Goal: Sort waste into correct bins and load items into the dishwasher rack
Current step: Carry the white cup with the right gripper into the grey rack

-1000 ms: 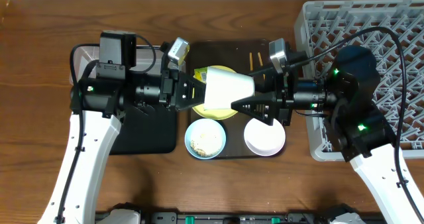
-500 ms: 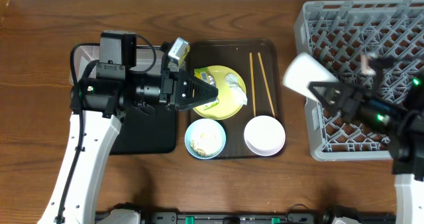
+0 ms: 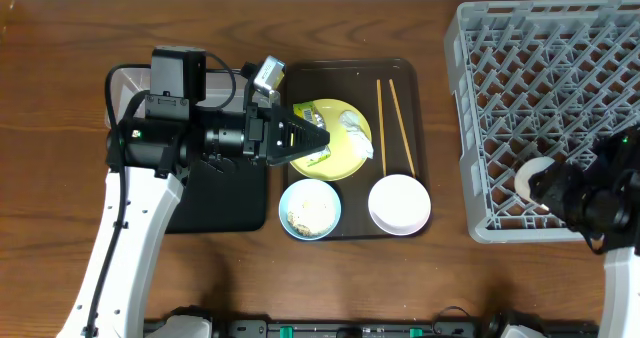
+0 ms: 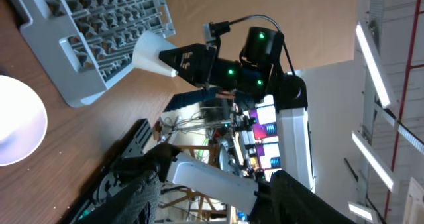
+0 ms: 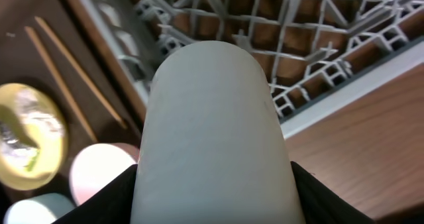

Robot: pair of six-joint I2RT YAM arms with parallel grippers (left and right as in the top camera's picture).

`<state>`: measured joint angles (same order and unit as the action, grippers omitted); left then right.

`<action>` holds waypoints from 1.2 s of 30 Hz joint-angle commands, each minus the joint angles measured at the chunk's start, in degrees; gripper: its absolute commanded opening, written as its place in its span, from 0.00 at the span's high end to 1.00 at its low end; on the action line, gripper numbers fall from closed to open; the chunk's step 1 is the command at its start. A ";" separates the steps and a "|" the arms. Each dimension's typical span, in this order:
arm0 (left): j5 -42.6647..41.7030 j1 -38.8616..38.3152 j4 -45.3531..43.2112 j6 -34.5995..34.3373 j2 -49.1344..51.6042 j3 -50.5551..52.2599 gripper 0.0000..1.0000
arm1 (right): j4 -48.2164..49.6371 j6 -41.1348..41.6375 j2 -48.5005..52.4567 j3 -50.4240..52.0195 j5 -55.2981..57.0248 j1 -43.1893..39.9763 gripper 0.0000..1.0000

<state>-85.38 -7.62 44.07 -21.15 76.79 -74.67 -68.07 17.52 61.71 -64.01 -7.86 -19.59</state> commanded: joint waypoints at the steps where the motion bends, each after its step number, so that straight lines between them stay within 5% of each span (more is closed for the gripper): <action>1: 0.39 -0.09 -0.04 0.74 -0.28 -0.66 0.43 | 1.73 -1.31 3.54 -0.42 2.47 1.75 0.48; 10: 1.05 -0.24 -0.02 0.76 -0.28 -0.57 0.43 | 5.81 0.28 14.05 -0.42 1.68 10.25 0.44; 16: 9.27 -3.21 1.36 0.79 -0.28 -0.57 0.43 | 6.38 4.79 16.52 -0.52 5.90 11.69 0.17; 27: 41.31 -17.42 7.23 1.20 -0.28 -0.57 0.44 | 6.88 -2.93 9.40 -5.55 -6.27 11.69 0.13; 36: 79.60 -29.66 11.76 -2.03 2.71 -0.39 0.44 | 7.65 -6.47 1.70 -5.97 -20.70 11.69 0.06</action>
<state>-23.68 -34.44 55.33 -21.32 77.36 -74.67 -60.42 12.91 64.84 -68.88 -21.45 -8.43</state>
